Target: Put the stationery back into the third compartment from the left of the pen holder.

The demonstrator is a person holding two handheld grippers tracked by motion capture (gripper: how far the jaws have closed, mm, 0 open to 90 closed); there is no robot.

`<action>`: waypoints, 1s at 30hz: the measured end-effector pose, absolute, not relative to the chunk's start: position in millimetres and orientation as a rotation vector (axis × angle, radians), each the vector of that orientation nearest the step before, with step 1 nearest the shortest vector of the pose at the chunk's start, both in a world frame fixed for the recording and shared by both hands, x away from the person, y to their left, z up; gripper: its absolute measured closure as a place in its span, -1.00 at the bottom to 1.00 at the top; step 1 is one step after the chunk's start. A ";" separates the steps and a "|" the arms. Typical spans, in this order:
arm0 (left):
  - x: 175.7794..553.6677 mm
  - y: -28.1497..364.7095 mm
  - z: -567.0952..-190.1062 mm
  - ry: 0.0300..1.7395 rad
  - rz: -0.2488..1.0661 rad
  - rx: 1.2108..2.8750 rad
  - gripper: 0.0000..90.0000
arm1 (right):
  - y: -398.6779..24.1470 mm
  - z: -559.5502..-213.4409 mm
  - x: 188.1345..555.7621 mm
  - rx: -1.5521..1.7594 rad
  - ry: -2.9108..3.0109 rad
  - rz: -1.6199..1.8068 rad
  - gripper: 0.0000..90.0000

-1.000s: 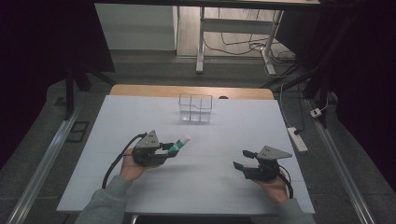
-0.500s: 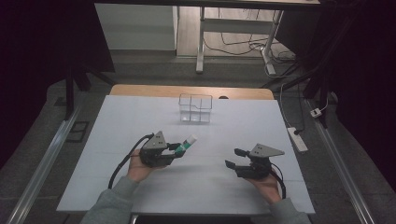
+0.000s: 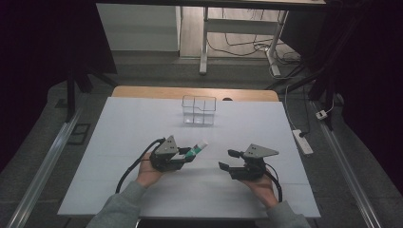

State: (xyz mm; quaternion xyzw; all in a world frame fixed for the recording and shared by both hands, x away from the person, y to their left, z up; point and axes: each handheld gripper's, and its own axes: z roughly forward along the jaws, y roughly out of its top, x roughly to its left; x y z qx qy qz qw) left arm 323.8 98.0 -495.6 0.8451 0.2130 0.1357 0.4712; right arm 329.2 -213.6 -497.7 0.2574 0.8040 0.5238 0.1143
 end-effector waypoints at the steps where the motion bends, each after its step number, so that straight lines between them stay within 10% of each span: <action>1: 324.0 96.5 -496.3 0.520 0.330 2.069 0.46 | -211.6 -496.9 329.3 0.749 2.357 1.542 -0.26; 30: 322.4 75.3 -506.1 0.472 0.338 2.131 0.46 | -173.1 -493.9 337.0 0.713 2.355 1.641 -0.19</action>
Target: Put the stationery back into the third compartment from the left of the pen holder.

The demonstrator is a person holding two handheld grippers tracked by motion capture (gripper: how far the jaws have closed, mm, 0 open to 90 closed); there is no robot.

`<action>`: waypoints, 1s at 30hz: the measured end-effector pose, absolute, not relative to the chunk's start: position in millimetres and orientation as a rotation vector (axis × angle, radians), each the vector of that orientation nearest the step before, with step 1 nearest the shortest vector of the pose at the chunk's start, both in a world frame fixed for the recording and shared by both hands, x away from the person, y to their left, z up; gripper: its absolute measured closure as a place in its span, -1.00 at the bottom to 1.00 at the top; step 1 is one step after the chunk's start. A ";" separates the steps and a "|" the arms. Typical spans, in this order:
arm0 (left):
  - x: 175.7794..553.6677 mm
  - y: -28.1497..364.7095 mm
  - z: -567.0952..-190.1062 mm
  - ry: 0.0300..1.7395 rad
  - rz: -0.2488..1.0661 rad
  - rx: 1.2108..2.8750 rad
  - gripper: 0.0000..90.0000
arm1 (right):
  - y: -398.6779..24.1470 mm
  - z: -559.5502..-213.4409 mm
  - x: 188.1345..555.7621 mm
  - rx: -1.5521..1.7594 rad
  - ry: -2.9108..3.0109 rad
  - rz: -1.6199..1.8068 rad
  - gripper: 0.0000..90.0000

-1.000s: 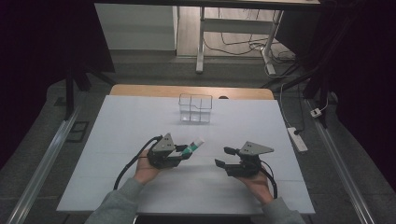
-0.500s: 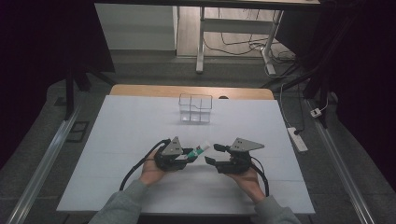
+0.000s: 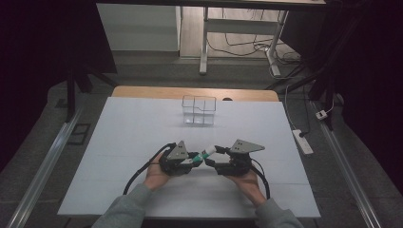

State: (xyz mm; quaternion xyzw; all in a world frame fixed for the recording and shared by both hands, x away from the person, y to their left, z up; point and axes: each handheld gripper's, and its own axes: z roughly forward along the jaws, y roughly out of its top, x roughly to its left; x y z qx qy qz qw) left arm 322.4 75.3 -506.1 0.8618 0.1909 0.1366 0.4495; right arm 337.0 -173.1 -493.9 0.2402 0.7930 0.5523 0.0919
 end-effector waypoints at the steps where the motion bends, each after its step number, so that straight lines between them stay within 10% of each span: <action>1: 322.1 74.8 -506.2 0.471 0.342 2.132 0.46 | -171.9 -494.3 337.3 0.714 2.358 1.643 -0.18; 22: 323.4 70.1 -511.8 0.497 0.363 2.173 0.43 | -162.8 -492.2 341.9 0.736 2.340 1.797 0.43; 30: 323.3 87.7 -506.0 0.615 0.330 2.157 0.09 | -172.2 -487.4 344.7 0.744 2.293 1.782 0.43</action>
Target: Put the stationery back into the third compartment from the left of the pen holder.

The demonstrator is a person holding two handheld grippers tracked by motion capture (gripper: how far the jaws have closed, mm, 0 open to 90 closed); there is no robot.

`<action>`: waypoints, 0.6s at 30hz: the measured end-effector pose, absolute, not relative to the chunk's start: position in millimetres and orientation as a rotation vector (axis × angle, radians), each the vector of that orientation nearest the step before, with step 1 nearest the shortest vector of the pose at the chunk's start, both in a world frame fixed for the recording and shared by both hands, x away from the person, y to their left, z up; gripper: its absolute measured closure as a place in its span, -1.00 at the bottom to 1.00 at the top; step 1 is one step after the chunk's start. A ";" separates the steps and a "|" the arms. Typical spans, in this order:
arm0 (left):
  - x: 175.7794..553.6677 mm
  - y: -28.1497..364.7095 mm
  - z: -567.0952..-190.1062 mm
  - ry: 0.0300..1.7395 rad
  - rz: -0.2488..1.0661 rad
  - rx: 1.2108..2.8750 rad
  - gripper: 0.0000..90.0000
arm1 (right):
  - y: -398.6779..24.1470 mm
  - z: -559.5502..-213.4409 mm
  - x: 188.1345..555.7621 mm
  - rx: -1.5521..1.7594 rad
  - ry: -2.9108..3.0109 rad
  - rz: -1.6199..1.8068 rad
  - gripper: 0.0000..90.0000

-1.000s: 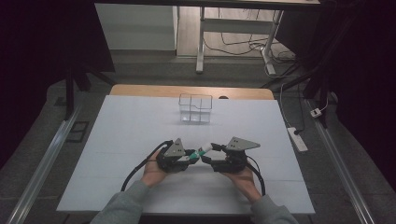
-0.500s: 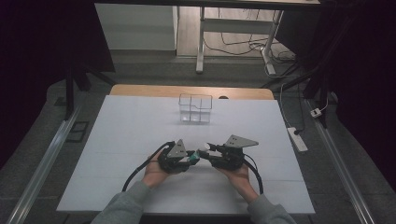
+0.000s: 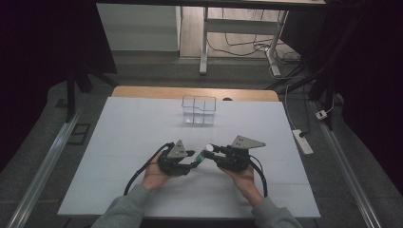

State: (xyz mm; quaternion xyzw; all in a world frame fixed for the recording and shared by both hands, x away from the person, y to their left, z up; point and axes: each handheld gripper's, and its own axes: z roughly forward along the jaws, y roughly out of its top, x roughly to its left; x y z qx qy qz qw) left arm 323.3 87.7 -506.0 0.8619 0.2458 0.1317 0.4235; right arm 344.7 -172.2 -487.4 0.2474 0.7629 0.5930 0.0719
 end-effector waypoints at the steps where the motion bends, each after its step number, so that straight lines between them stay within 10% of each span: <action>1: 322.4 92.1 -505.0 0.634 0.334 2.153 0.04 | -174.0 -486.5 345.1 0.750 2.285 1.779 0.43; 18: 287.6 179.4 -507.6 0.834 0.369 2.106 -0.21 | -185.5 -462.7 364.7 0.759 2.157 1.762 0.43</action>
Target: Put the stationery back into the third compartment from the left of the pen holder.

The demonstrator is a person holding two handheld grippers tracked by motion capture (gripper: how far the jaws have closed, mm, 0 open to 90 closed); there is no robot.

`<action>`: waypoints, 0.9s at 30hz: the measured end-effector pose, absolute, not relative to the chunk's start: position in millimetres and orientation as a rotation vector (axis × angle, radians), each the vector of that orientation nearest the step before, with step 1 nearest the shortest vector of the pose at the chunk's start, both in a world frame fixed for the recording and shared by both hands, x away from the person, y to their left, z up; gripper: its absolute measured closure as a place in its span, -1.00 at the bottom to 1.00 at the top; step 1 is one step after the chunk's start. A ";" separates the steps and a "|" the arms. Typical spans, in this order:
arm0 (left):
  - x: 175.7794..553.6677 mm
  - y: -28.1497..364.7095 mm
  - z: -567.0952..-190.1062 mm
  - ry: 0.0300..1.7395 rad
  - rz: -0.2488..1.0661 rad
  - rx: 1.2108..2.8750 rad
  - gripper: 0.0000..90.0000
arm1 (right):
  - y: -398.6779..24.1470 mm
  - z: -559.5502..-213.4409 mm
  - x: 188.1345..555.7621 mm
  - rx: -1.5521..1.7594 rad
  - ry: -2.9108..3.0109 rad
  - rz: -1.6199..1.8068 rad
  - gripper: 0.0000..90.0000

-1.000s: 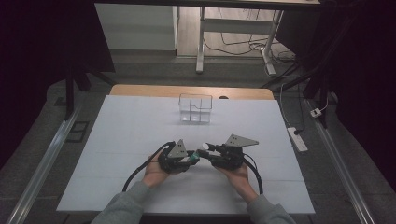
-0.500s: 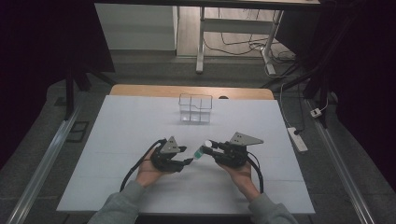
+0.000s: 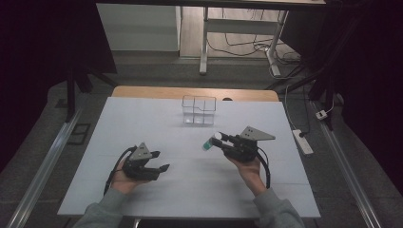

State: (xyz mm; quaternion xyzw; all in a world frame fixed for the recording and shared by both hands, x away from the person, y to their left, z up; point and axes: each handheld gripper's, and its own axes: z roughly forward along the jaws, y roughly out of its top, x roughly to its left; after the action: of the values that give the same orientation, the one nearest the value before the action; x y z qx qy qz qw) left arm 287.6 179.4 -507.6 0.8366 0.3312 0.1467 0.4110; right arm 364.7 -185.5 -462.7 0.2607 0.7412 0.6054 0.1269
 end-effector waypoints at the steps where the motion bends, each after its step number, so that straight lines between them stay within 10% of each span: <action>1: 285.8 183.1 -507.7 0.840 0.373 2.102 -0.21 | -184.7 -459.8 368.4 0.759 2.151 1.757 0.43; 27: 281.3 235.0 -514.7 0.938 0.409 2.055 -0.24 | -161.2 -433.3 507.4 1.007 2.018 1.580 0.43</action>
State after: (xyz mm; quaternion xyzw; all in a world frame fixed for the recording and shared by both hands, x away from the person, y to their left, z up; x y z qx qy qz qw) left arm 281.3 235.0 -514.7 0.8163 0.3724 0.1626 0.4105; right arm 507.4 -161.2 -433.3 0.3589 0.7190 0.5629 0.1929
